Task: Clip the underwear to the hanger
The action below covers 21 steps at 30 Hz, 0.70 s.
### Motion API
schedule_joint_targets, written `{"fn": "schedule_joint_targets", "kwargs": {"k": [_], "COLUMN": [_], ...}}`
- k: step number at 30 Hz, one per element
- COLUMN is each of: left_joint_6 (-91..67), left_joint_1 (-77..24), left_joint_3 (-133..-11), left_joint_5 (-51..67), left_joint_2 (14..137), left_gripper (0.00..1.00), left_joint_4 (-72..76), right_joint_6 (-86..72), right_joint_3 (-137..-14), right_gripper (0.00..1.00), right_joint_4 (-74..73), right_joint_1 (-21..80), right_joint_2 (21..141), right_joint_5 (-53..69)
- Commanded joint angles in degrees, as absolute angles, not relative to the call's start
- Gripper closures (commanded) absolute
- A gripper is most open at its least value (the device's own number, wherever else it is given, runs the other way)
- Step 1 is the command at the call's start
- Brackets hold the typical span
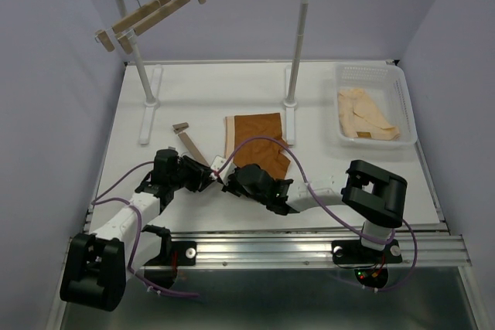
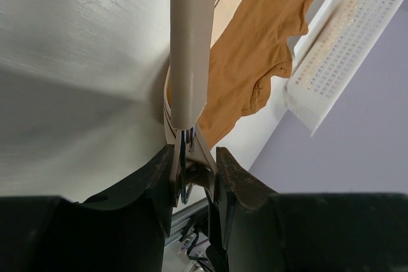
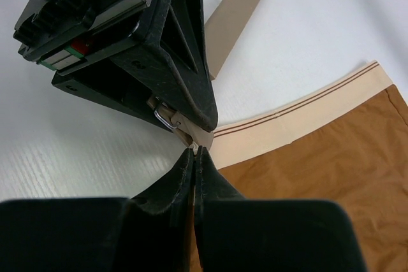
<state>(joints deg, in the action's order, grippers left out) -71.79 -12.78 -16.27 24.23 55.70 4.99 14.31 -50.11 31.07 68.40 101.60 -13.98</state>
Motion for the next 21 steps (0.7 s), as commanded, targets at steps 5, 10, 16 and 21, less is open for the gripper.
{"fn": "schedule_joint_targets", "kwargs": {"k": [5, 10, 16, 21], "left_joint_6": [-71.28, -70.49, -69.35, -69.35], "left_joint_1": [-13.10, -13.10, -13.10, -13.10], "left_joint_3": [-18.37, -19.07, -20.39, -20.74], "left_joint_5": [26.19, 27.24, 27.86, 28.83], "left_joint_2": [57.92, 59.41, 61.00, 61.70], "left_gripper": [1.00, 1.00, 1.00, 1.00], "left_joint_4": [1.32, 1.32, 1.23, 1.93], "right_joint_6": [19.42, 22.23, 25.67, 24.70], "right_joint_3": [-52.21, -53.17, -52.74, -53.09], "right_gripper": [0.99, 0.99, 0.99, 0.99], "right_joint_4": [35.16, 35.33, 35.77, 36.03], "right_joint_1": [70.14, 70.14, 70.14, 70.14], "right_joint_2": [100.20, 101.07, 100.99, 101.16], "right_joint_5": [-17.48, -20.12, -23.20, -21.97]}}
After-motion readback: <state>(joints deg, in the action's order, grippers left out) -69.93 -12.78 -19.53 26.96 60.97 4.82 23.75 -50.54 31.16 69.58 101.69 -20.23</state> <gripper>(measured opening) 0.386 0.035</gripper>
